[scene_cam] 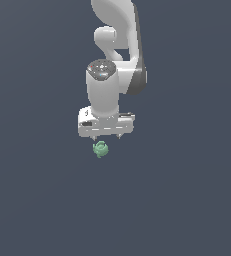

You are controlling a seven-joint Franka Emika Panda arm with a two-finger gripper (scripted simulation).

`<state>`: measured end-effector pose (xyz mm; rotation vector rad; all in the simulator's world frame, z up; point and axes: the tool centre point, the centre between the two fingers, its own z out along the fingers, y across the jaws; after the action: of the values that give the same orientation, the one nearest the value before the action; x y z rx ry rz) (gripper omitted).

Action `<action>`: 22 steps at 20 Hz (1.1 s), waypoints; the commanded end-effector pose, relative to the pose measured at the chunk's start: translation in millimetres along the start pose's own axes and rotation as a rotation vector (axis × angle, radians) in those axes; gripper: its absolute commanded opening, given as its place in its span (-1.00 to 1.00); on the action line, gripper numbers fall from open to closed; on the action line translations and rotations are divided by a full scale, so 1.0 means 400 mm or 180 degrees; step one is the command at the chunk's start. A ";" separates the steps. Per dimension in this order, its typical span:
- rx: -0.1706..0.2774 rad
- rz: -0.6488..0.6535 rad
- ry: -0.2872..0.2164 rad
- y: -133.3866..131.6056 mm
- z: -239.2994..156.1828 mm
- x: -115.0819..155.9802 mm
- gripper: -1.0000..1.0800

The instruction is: Pick up the object and move it to a goal position.

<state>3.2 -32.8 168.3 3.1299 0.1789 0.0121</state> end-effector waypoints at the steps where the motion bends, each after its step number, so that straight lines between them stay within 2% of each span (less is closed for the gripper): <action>1: -0.0002 -0.0144 -0.0005 0.011 0.021 -0.005 0.92; 13: 0.0009 -0.1001 -0.0019 0.067 0.138 -0.041 0.92; 22: 0.0024 -0.1372 -0.0019 0.088 0.187 -0.060 0.92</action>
<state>-15.5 -69.9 95.7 3.0308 0.8214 -0.0011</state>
